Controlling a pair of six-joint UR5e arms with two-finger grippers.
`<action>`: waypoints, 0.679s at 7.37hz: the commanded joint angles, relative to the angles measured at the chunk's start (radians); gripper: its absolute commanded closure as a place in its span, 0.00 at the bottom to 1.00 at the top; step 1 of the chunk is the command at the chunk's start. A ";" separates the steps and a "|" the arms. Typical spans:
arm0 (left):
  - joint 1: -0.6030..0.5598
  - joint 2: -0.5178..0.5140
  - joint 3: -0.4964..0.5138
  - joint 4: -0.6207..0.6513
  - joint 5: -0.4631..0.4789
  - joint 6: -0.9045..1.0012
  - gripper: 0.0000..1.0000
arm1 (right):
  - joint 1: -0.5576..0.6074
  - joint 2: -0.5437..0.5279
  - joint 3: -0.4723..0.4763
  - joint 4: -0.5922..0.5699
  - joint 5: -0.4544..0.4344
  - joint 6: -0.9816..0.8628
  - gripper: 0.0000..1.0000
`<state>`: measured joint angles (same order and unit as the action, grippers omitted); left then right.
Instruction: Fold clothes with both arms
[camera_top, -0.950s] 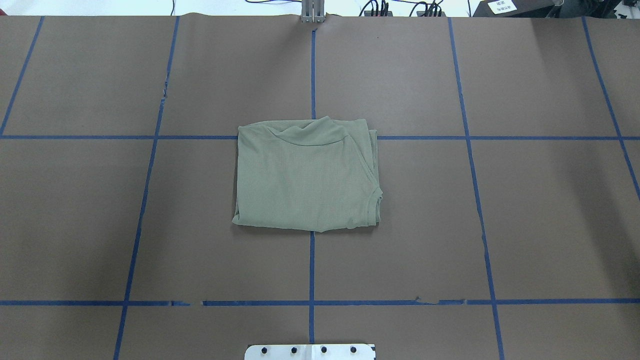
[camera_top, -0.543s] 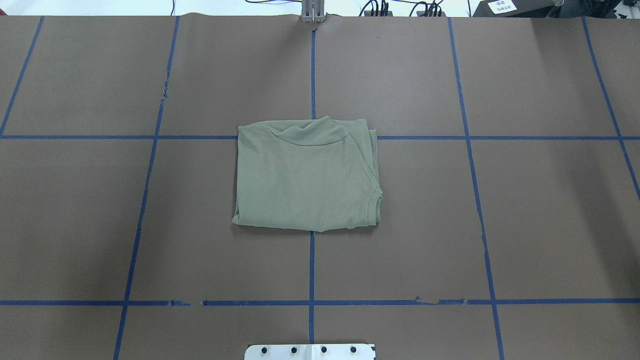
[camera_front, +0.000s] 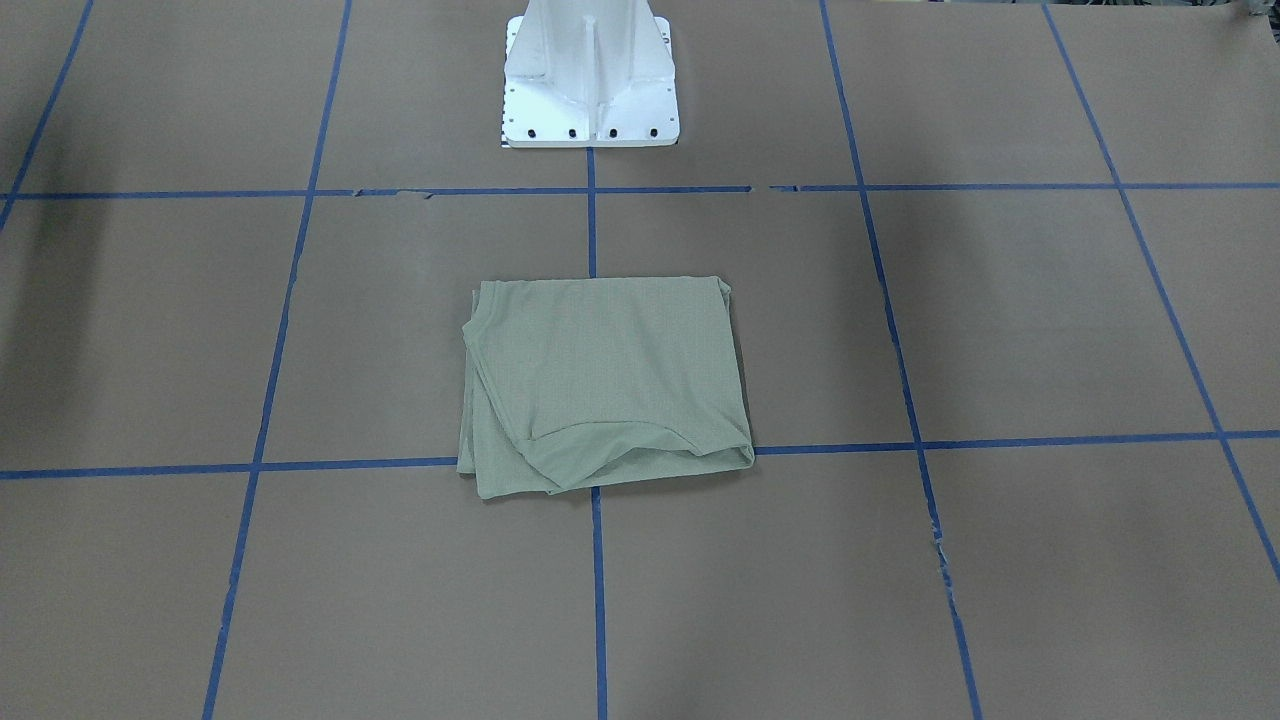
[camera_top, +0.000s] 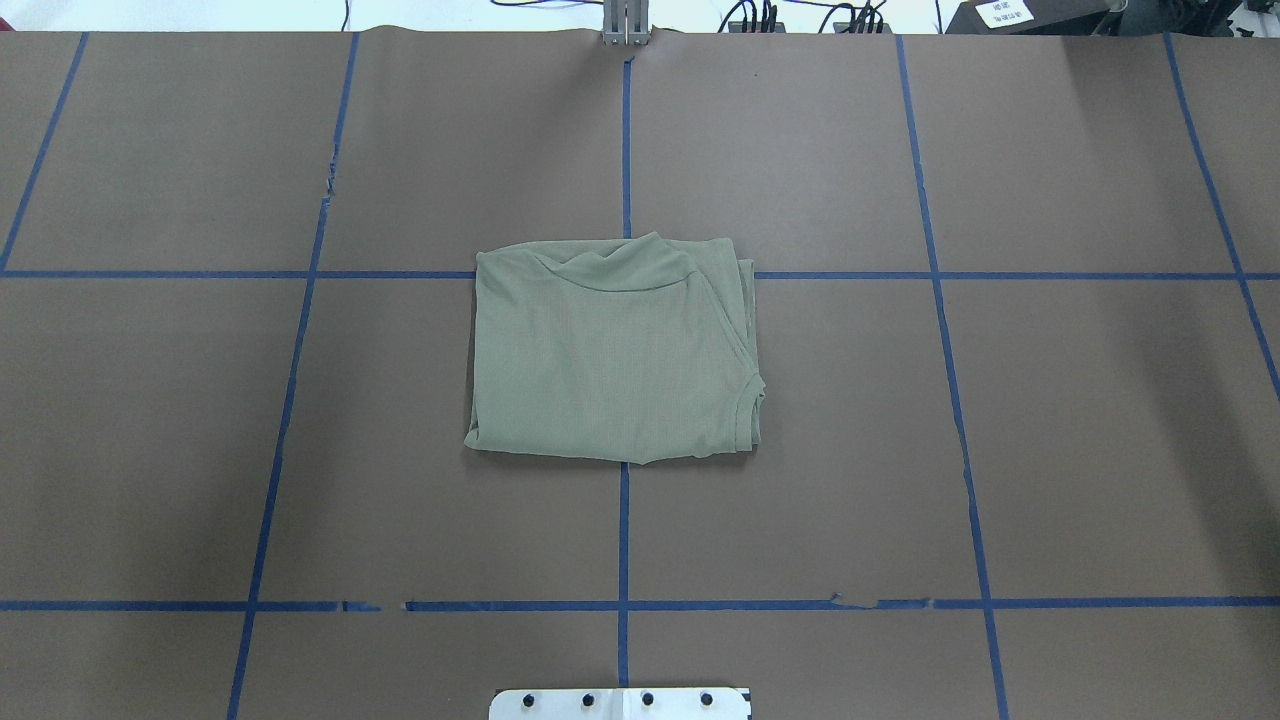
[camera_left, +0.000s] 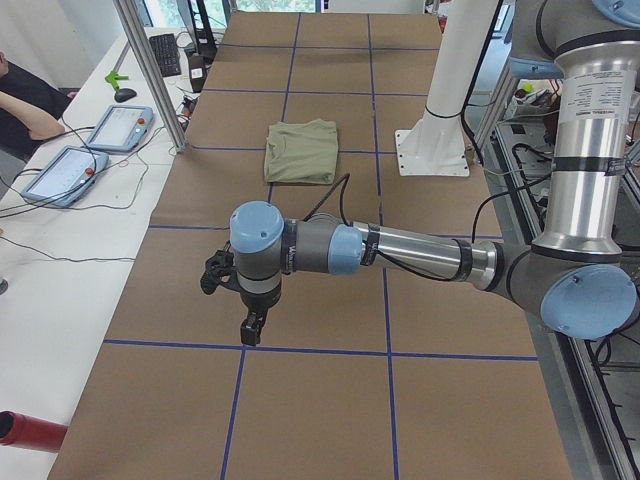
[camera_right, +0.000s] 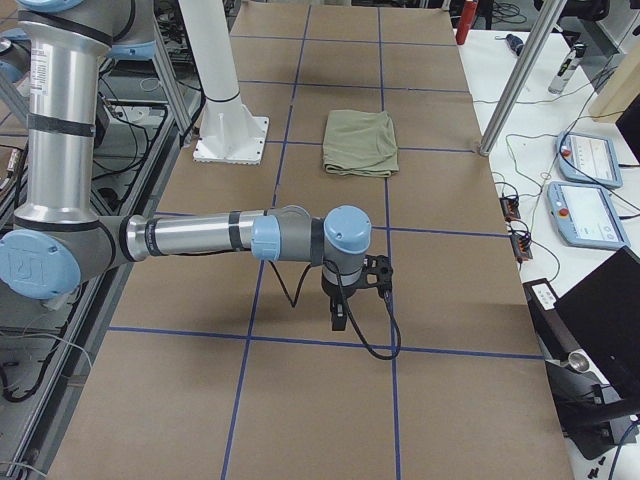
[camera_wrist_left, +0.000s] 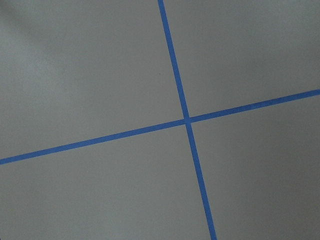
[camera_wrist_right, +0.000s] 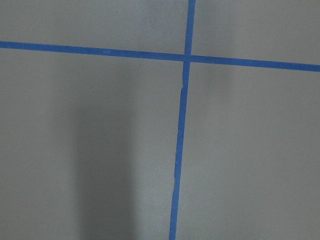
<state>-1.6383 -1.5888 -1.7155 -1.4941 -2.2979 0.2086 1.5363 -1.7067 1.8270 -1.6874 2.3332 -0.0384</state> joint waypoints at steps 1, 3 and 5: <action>0.000 0.000 0.001 0.000 0.000 0.000 0.00 | 0.001 0.001 0.000 0.000 0.000 0.000 0.00; 0.000 0.001 0.001 0.000 0.000 0.000 0.00 | 0.001 -0.002 0.006 0.000 -0.001 0.002 0.00; 0.000 0.001 0.001 0.000 0.000 0.000 0.00 | 0.001 -0.002 0.006 0.000 0.000 0.002 0.00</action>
